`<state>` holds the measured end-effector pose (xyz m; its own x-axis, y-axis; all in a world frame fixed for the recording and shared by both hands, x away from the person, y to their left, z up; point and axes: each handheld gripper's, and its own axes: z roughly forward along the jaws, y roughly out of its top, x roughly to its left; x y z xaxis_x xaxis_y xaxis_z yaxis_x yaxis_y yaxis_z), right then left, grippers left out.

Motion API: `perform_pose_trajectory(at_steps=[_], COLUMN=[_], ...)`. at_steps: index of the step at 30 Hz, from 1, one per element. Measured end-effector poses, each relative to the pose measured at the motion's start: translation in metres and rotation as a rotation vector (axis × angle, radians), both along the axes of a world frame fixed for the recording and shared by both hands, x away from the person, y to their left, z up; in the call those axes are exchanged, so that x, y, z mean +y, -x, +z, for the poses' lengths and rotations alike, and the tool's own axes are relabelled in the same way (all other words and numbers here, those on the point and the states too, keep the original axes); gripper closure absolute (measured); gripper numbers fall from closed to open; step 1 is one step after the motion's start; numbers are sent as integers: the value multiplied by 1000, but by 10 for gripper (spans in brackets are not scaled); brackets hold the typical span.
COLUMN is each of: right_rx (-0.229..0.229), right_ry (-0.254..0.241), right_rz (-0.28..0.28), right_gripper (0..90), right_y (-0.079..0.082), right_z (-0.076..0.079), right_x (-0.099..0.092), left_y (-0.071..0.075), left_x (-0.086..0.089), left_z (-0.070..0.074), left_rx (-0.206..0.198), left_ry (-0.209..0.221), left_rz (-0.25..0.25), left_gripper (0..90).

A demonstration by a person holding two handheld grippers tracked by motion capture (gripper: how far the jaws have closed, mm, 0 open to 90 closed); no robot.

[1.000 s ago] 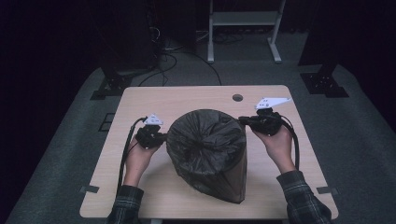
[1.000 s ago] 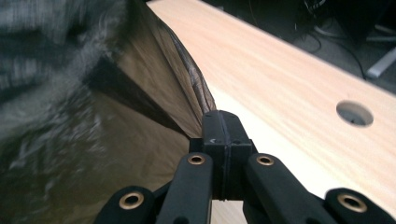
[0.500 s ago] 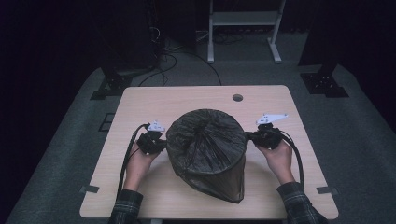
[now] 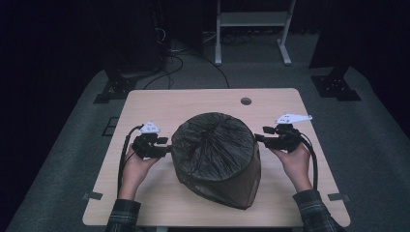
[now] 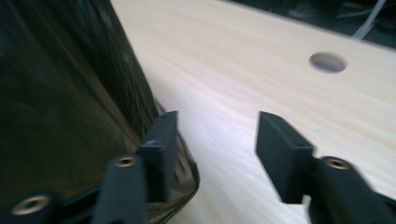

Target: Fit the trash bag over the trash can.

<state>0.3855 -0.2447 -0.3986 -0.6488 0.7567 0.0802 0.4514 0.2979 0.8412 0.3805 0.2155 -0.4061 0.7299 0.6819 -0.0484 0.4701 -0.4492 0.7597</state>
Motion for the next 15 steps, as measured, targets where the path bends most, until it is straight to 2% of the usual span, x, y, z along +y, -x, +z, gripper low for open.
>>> perform_pose_trajectory(at_steps=[3, 4, 6, 7, 9, 10, 12, 14, 15], right_rx=[-25, -38, -52, -53, -58, -63, -72, -78, -84], right_ry=[-43, -58, -83, -95, -100, -106, -118, -117, -111], right_rz=[-9, -5, -4, 7, 18, 38, 68, 77, 90], right_gripper=[350, 323, 264, 231, 153, 144, 108, 108, 107], right_y=[6, 8, 12, 14, 18, 21, 25, 30, 32], right_z=[14, 18, 26, 31, 40, 44, 51, 59, 63], right_x=[-6, -8, -10, -10, -9, -7, -4, 0, 3], left_y=[10, 14, 22, 26, 34, 37, 45, 52, 55], left_x=[8, 11, 17, 19, 24, 26, 28, 28, 28], left_z=[5, 5, 4, 3, 0, -2, -6, -11, -13], left_rx=[-1, 2, 0, 6, -1, 7, 5, 1, 2], left_ry=[0, -1, 1, -3, -13, -18, -20, -48, -58], left_rz=[-3, 2, 2, 2, -9, -8, -24, -33, -47], left_gripper=[339, 274, 232, 181, 153, 101, 87, 19, 17])
